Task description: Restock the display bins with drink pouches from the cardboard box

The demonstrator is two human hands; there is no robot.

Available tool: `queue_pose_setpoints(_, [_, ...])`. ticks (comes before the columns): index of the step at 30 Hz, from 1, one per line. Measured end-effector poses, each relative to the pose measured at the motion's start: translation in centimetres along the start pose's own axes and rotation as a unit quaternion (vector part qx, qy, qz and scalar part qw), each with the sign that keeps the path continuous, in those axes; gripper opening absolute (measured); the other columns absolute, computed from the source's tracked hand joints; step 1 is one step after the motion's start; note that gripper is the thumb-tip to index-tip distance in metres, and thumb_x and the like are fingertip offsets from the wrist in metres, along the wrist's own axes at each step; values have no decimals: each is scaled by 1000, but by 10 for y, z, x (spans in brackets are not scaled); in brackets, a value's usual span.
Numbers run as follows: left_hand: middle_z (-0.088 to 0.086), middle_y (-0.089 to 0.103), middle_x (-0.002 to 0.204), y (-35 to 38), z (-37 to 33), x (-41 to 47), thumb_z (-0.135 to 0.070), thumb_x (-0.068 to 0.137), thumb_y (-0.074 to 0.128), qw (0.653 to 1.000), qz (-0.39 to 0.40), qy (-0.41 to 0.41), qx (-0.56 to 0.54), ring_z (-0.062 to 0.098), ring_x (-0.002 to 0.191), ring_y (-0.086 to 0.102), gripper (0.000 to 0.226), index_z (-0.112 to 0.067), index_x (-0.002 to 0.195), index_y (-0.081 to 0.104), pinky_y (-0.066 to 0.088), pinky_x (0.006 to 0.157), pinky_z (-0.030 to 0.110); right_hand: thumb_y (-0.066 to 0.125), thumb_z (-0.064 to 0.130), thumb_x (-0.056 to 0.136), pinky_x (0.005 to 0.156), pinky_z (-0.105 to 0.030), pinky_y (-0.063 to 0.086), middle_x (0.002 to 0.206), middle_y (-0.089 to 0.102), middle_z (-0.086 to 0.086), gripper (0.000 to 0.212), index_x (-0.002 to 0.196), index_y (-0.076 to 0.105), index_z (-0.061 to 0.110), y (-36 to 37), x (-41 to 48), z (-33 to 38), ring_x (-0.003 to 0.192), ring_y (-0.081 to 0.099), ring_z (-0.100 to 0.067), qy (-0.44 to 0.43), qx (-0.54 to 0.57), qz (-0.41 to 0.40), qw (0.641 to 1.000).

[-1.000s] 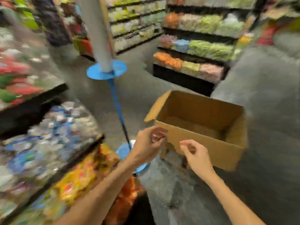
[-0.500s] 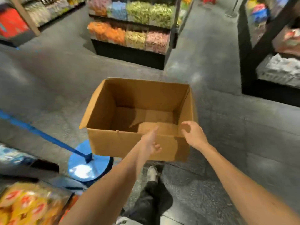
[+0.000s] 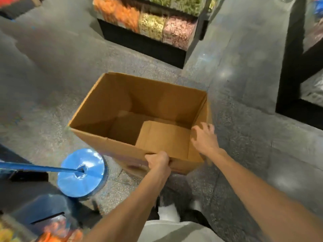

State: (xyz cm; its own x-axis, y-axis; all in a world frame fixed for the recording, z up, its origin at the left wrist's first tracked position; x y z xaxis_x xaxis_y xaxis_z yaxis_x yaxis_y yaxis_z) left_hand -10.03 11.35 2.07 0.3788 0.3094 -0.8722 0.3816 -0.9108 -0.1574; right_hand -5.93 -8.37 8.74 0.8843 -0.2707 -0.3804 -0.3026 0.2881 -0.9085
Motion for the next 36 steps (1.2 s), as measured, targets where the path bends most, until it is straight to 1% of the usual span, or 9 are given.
queue_pose_setpoints(4, [14, 56, 125, 51, -63, -3, -9, 96, 55, 995, 0, 83, 47, 32, 99, 61, 48, -18, 140, 37, 51, 45, 28, 63, 33, 92, 107, -55, 33, 150, 33, -12, 56, 142, 40, 19, -76, 63, -38, 136, 30, -35, -5, -25, -73, 997])
queue_pose_setpoints(10, [5, 71, 101, 106, -163, -34, -18, 95, 57, 970, -20, 236, 59, 22, 77, 68, 39, -38, 128, 51, 60, 61, 38, 72, 31, 87, 116, -57, 22, 157, 24, -22, 85, 151, 21, 9, -211, 144, -130, 145, 22, -43, 32, -5, -155, 987])
queue_pose_setpoints(13, [4, 67, 119, 123, -199, -56, -25, 93, 61, 956, -33, 281, 71, 25, 87, 70, 52, -37, 141, 46, 62, 70, 46, 68, 39, 81, 97, -51, 50, 120, 62, -26, 63, 127, 57, -4, -233, 184, -191, 113, 61, -40, 100, 88, -85, 987])
queue_pose_setpoints(15, [6, 63, 128, 137, -219, -75, -30, 92, 65, 938, -30, 329, 101, 25, 94, 69, 58, -37, 144, 40, 62, 72, 46, 65, 34, 90, 85, -45, 55, 107, 68, -25, 46, 113, 65, -6, -238, 206, -196, 102, 65, -40, 79, 82, -54, 992])
queue_pose_setpoints(19, [-8, 30, 157, 157, -246, -101, -61, 83, 67, 868, 29, 446, 216, 16, 131, 43, 82, -46, 150, 22, 38, 111, 50, 61, 30, 97, 74, -38, 52, 103, 68, -22, 34, 105, 62, -3, -257, 242, -153, 98, 66, -37, 25, 114, -55, 992])
queue_pose_setpoints(22, [-3, 12, 160, 149, -251, -86, -93, 48, 63, 838, 86, 414, 344, 28, 145, 24, 110, -49, 146, 35, 30, 115, 58, 60, 28, 97, 69, -35, 49, 83, 62, -14, 30, 81, 55, 4, -268, 281, -119, 74, 60, -31, 11, 164, -43, 985])
queue_pose_setpoints(25, [-6, -2, 160, 145, -262, -59, -91, 38, 72, 819, 126, 424, 365, 33, 147, 16, 122, -47, 146, 35, 29, 116, 60, 61, 27, 98, 76, -40, 54, 90, 64, -15, 25, 91, 56, 4, -269, 327, -83, 81, 61, -30, 7, 188, -22, 982])
queue_pose_setpoints(33, [-19, -27, 157, 126, -341, 31, -79, 49, 80, 816, 91, 451, 349, 25, 151, -7, 104, -55, 141, 37, 16, 122, 55, 60, 19, 99, 93, -49, 55, 104, 64, -12, 13, 106, 57, 9, -266, 473, 81, 96, 63, -30, -3, 151, 97, 984])
queue_pose_setpoints(36, [-18, -13, 160, 89, -400, 71, -59, 64, 84, 856, 45, 418, 301, 22, 148, 14, 58, -40, 115, 65, 33, 118, 43, 60, 24, 97, 85, -47, 59, 97, 69, -10, 17, 107, 62, 10, -268, 501, 176, 87, 69, -27, -82, 103, 130, 983])
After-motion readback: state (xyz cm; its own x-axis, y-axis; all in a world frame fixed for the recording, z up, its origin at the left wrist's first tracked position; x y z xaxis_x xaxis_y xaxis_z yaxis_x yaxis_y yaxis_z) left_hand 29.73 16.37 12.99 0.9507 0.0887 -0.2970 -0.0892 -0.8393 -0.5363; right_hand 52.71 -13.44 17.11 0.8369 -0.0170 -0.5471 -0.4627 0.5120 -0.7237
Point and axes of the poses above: each hand's wrist, its own x-axis towards the middle knuckle, its own y-axis out of the palm, z = x × y, the point moved 6 cm from there along x, towards the middle knuckle
